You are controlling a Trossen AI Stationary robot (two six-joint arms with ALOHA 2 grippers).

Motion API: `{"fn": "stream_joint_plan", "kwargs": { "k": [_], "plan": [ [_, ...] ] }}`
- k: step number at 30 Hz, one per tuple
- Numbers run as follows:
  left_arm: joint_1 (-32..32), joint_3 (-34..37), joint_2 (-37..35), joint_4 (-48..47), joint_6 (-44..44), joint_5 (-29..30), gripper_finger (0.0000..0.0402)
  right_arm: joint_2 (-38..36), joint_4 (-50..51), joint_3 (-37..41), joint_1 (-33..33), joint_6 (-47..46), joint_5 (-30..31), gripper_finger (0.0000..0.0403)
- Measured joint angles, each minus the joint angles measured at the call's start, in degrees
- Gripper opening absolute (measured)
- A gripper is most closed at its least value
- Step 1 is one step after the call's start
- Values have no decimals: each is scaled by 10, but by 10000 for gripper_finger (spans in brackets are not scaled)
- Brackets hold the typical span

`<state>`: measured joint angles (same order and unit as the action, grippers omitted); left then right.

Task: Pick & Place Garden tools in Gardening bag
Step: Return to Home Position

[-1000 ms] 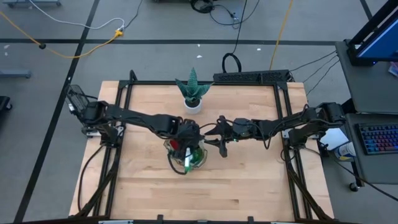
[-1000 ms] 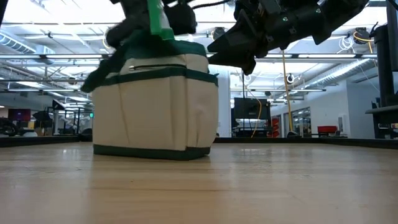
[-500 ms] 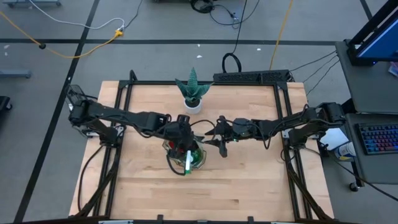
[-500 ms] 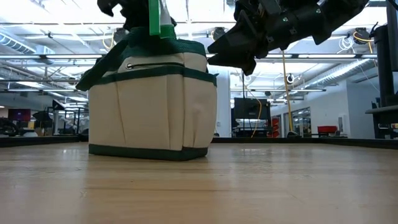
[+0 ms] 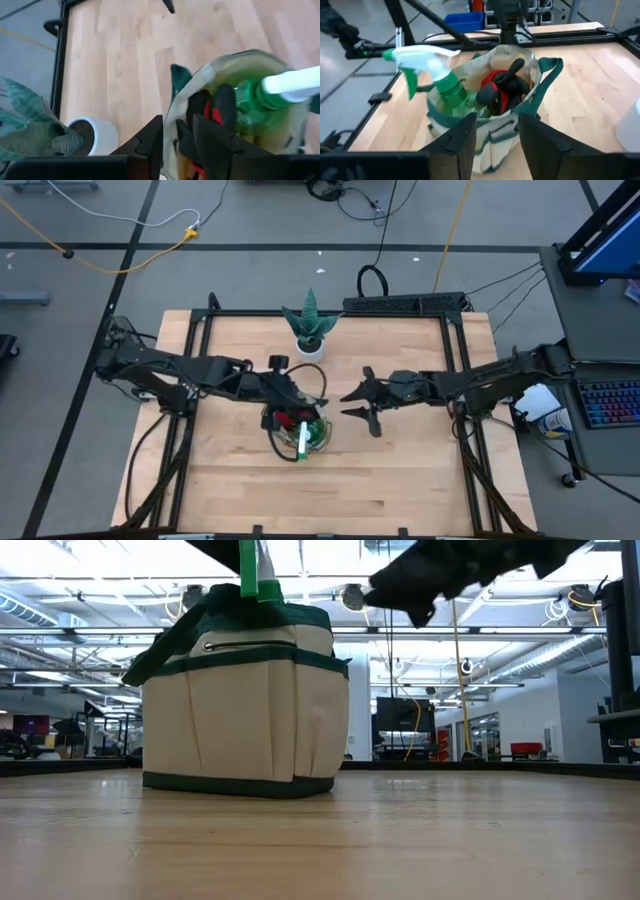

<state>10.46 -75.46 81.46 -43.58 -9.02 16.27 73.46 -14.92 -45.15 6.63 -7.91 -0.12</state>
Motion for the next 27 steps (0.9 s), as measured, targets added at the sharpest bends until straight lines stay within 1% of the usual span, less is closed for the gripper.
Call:
{"fn": "stream_joint_plan", "kwargs": {
  "k": [2, 4, 10, 11, 13, 14, 17, 21, 25, 27],
  "plan": [
    [5, 0, -9, 2, -1, 1, 106, -14, 12, 0, 3, 2, 0, 125],
    [11, 0, -18, 0, -1, 5, 91, -30, 29, 0, 5, 1, 0, 109],
    [25, 0, -37, -1, 0, 11, 13, -72, 64, 1, 6, -4, 0, 45],
    [28, 0, -40, -3, 2, 16, 7, -80, 74, 1, 6, -4, 0, 32],
    [33, 0, -45, -3, 10, 34, 10, -96, 84, 1, 6, -4, 0, 10],
    [37, 0, -49, -7, 15, 44, 11, -103, 90, 1, 6, -4, 0, 5],
    [45, 0, -64, -13, 20, 66, 5, -124, 108, 1, 6, -4, 0, 9],
    [58, 0, -92, -33, 35, 83, 7, -150, 125, 1, 10, -1, 0, 2],
    [67, 0, -131, -71, 55, 99, 3, -173, 132, 1, 24, 14, 0, 3],
    [70, 9, -156, -73, 66, 102, 6, -185, 140, 1, 35, 18, 0, 1]
  ]
}}
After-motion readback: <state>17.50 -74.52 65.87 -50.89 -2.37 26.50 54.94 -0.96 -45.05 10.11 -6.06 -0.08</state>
